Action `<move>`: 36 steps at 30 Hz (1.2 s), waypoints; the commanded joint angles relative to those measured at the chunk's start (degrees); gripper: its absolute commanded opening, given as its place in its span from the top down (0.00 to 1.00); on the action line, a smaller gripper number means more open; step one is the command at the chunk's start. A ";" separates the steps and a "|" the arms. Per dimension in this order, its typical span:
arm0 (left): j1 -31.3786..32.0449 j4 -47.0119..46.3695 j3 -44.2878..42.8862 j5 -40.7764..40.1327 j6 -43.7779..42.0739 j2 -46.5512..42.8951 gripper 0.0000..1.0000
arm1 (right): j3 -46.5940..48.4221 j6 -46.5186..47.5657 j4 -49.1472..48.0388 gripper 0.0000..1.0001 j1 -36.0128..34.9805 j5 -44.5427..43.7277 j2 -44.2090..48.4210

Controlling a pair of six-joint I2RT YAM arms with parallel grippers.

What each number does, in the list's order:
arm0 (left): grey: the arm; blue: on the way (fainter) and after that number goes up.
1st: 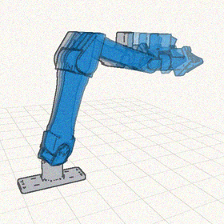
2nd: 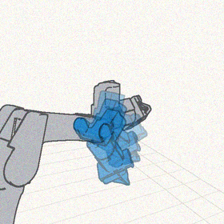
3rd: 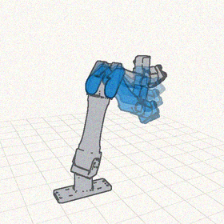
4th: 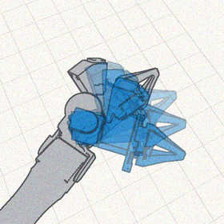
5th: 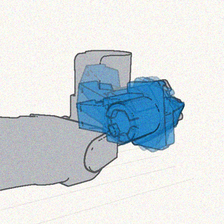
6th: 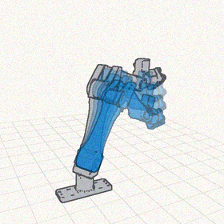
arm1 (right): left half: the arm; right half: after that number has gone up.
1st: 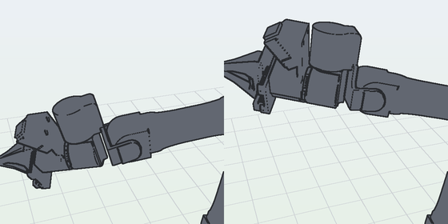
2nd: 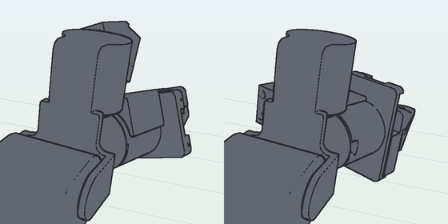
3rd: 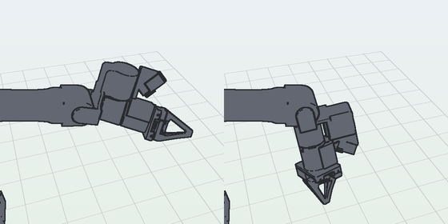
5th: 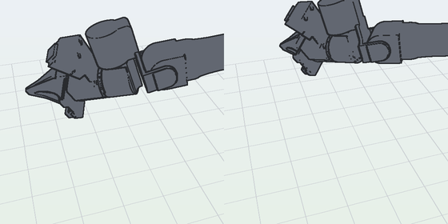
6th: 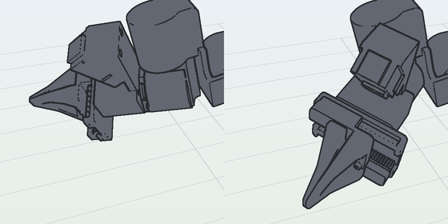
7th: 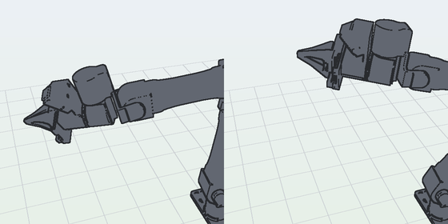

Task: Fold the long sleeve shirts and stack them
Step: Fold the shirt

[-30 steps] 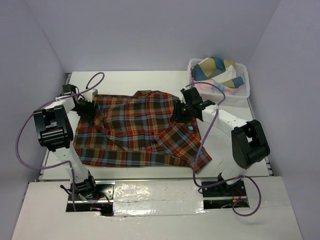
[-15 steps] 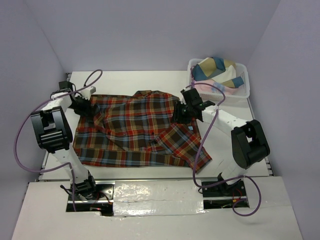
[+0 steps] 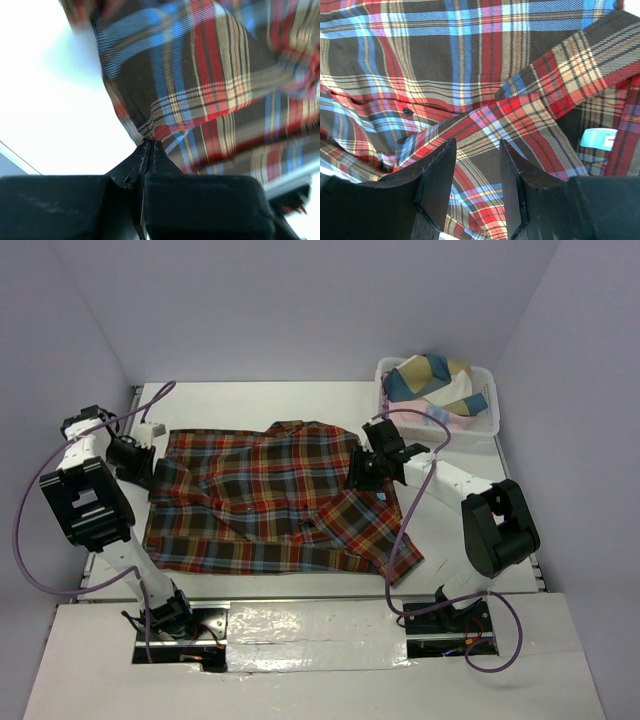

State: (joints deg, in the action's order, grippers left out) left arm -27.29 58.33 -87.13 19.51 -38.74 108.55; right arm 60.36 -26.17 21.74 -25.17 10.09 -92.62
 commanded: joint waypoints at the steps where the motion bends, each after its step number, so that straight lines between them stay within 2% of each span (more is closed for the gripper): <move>1: -3.03 10.31 -1.20 -1.67 -2.57 -0.19 1.00 | -0.24 0.16 0.85 0.53 -0.32 -2.44 1.74; 8: -4.53 11.20 1.00 -2.72 -0.11 4.65 1.00 | -0.50 -0.98 1.56 0.53 -0.32 -3.05 1.21; 13: -4.62 1.63 0.47 -3.33 3.83 6.32 0.99 | -0.68 -0.81 2.26 0.52 -0.15 -4.29 2.97; 17: -4.53 -2.08 0.91 -5.35 4.99 7.46 0.85 | -0.50 -0.72 4.97 0.48 0.12 -6.56 4.99; 18: -4.62 -1.81 1.09 -5.79 4.56 7.72 0.82 | -0.68 -1.42 6.37 0.43 0.29 -8.83 6.73; 21: -4.70 -0.93 3.28 -9.30 3.33 7.64 0.74 | -3.40 -3.17 7.44 0.37 2.66 -10.00 11.56; 24: -5.49 0.47 3.64 -12.03 1.92 6.76 0.63 | -8.31 -4.50 6.74 0.36 7.23 -7.56 15.61; 28: -5.76 4.94 -1.27 -15.29 0.42 7.46 0.52 | -8.86 -2.92 6.12 0.36 11.28 -7.27 17.03; 31: -6.20 5.83 -9.17 -13.02 0.68 7.38 0.51 | -5.79 -1.69 5.43 0.36 11.98 -8.41 15.28; 32: -6.20 5.14 -11.20 -8.65 1.21 7.03 0.50 | -5.08 -1.43 3.94 0.36 11.98 -8.94 13.62; 34: -6.28 2.07 -14.73 -3.54 2.87 5.54 0.43 | -2.89 -0.99 2.88 0.36 12.16 -11.47 10.98; 35: -6.11 -0.29 -14.99 1.54 4.27 5.09 0.40 | -1.92 -0.72 2.18 0.36 12.07 -12.45 7.49; 36: -5.50 -5.80 -14.21 3.50 7.77 4.92 0.36 | 0.00 -0.46 2.08 0.36 12.07 -13.42 5.45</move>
State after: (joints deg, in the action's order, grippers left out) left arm -33.21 58.96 -100.09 12.71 -35.77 115.31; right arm 55.68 -28.16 27.20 -13.32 0.71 -82.37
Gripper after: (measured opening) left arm 0.624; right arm 0.639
